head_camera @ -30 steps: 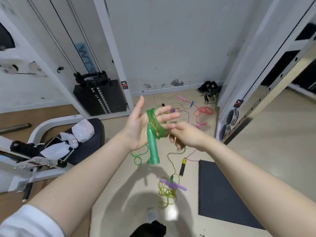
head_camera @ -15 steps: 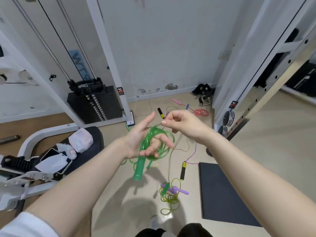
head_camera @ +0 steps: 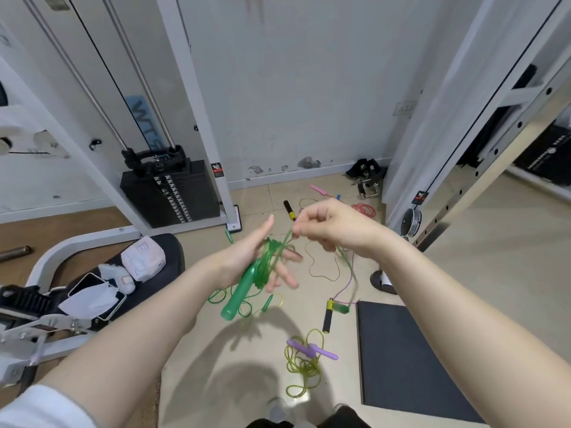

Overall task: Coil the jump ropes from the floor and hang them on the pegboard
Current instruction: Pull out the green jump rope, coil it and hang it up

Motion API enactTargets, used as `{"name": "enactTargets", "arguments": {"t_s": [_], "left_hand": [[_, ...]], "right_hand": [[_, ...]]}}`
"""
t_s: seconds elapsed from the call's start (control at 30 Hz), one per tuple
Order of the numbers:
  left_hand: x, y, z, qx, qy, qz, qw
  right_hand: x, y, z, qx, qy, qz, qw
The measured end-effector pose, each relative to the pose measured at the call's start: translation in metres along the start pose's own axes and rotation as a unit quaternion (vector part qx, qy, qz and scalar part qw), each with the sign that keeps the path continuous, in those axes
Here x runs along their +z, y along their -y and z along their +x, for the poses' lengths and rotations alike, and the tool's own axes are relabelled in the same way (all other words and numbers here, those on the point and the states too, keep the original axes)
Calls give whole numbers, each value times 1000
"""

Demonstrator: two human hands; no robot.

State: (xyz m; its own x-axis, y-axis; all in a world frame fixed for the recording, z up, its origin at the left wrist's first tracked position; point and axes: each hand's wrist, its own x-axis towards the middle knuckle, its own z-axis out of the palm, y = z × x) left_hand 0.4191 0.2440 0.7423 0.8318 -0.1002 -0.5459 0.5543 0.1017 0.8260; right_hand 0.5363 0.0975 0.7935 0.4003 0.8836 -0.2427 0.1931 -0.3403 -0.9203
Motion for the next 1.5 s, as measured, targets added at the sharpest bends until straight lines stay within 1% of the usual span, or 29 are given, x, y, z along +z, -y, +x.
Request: {"name": "enactTargets", "arguments": {"t_s": [0.03, 0.1, 0.17, 0.2, 0.23, 0.27, 0.3, 0.33, 0.37, 0.4, 0.43, 0.47, 0.5, 0.57, 0.63, 0.7, 0.77, 0.8, 0.83, 0.9, 0.93, 1.0, 1.07, 1.13, 1.17, 1.23, 1.3, 1.4, 1.5], "left_hand": [[0, -3, -1, 6, 47, 11, 999], [-2, -11, -2, 65, 153, -20, 986], [-2, -19, -4, 145, 220, -135, 955], [-1, -24, -3, 178, 204, -209, 940], [0, -27, -2, 203, 142, -261, 933], [-1, -28, 2, 218, 40, -267, 938], [-2, -29, 6, 213, -71, -229, 947], [-6, -26, 10, 192, -157, -157, 956], [-10, -22, 12, 154, -213, -76, 962], [-18, -14, 15, 112, -231, -16, 966], [-24, -7, 16, 68, -225, 13, 972], [-28, -3, 15, 28, -204, 6, 979], [-29, 1, 14, -9, -163, -10, 987], [-28, 2, 7, -56, -49, 22, 997], [-23, -2, -1, -32, 52, 37, 997], [-21, -8, -8, 31, 156, -21, 987], [-21, -14, -13, 89, 239, -98, 962], [-22, -17, -15, 108, 257, -127, 952], [-23, -19, -16, 122, 255, -151, 947], [-26, -20, -18, 136, 220, -188, 947], [-29, -18, -18, 140, 195, -201, 950], [-29, -16, -20, 136, 137, -217, 957], [-25, -14, -19, 119, 45, -216, 968], [-22, -13, -15, 113, -72, -209, 969], [-21, -12, -13, 121, -108, -214, 963], [-20, -9, -12, 144, -120, -207, 960], [-20, -4, -11, 154, -115, -161, 968], [-13, 2, -11, 147, -137, -105, 974], [-11, 5, -10, 128, -185, -63, 972]], "right_hand": [[-1, -4, 3, -9, -51, 5, 999], [4, -17, 8, -19, -103, 4, 994], [16, -35, 13, -4, -100, -5, 995], [22, -40, 14, 19, -78, -21, 997], [26, -43, 14, 51, -39, -40, 997], [29, -43, 12, 87, 16, -55, 995], [31, -41, 10, 119, 79, -63, 988], [30, -36, 7, 138, 137, -72, 978], [28, -29, 4, 139, 181, -78, 971], [26, -20, 2, 123, 207, -74, 968], [24, -11, 1, 98, 209, -60, 971], [21, -2, 1, 68, 185, -43, 979], [18, 4, 3, 39, 141, -30, 989], [12, 9, 9, -13, 31, -1, 999], [10, 6, 17, -48, -68, 34, 996], [17, 0, 21, -58, -126, 39, 990], [29, -7, 22, -45, -110, 68, 991], [35, -10, 22, -29, -78, 109, 991], [41, -11, 21, -7, -43, 168, 985], [47, -7, 19, 28, 6, 273, 962], [48, -4, 18, 28, 16, 289, 957], [49, 0, 16, 0, 22, 244, 969], [50, 2, 15, -17, 15, 184, 983], [50, -1, 17, -14, -25, 146, 989], [49, -2, 18, -13, -50, 125, 991], [48, -6, 20, -11, -95, 100, 990], [46, -9, 20, 6, -112, 108, 988], [44, -15, 21, 53, -94, 118, 987], [35, -21, 20, 100, -61, 48, 992]]}}
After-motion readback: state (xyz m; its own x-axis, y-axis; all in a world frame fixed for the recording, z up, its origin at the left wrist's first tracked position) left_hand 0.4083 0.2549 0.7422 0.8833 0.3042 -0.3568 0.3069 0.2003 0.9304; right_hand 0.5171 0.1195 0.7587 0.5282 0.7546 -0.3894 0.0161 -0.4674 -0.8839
